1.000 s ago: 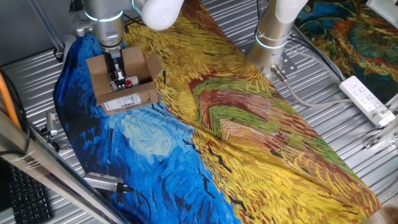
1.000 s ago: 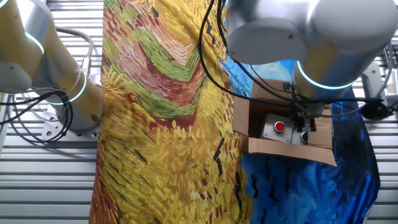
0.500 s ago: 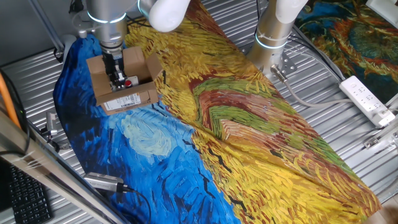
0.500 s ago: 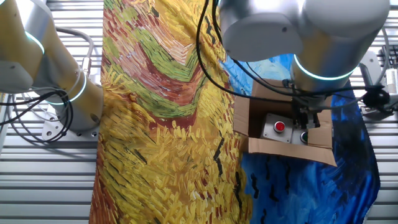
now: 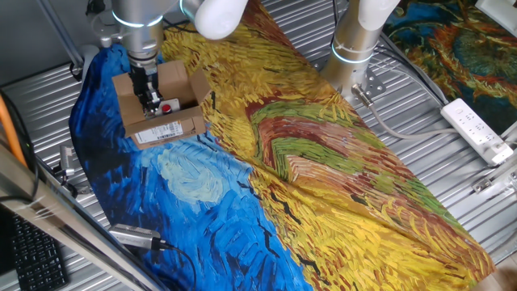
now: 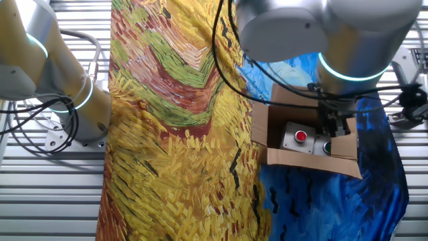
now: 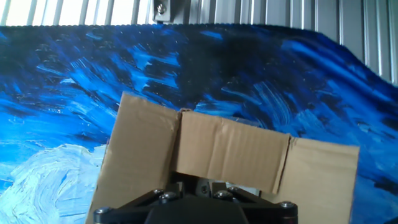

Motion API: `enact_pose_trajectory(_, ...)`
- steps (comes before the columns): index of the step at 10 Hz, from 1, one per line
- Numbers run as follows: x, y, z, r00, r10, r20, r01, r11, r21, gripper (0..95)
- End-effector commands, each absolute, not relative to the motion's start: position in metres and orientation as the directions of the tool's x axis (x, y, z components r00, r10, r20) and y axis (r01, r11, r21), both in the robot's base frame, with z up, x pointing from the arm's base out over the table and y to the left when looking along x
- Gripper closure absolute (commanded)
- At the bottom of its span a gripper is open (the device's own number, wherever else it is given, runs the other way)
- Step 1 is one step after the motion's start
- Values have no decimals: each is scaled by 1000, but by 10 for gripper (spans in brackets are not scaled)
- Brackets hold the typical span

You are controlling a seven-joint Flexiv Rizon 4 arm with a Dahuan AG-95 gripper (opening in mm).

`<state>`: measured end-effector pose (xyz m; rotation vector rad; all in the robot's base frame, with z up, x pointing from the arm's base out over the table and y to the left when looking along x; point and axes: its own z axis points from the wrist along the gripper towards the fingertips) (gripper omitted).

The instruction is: Open a box

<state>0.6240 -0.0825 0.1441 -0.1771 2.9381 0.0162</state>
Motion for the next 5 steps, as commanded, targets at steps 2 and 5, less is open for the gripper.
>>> enact_pose_trajectory(2, 624, -84, 141, -984, -76, -162, -79, 997, 16, 760)
enact_pose_trajectory(5, 620, -94, 134, -989, -59, -139, -62, 998, 22, 760)
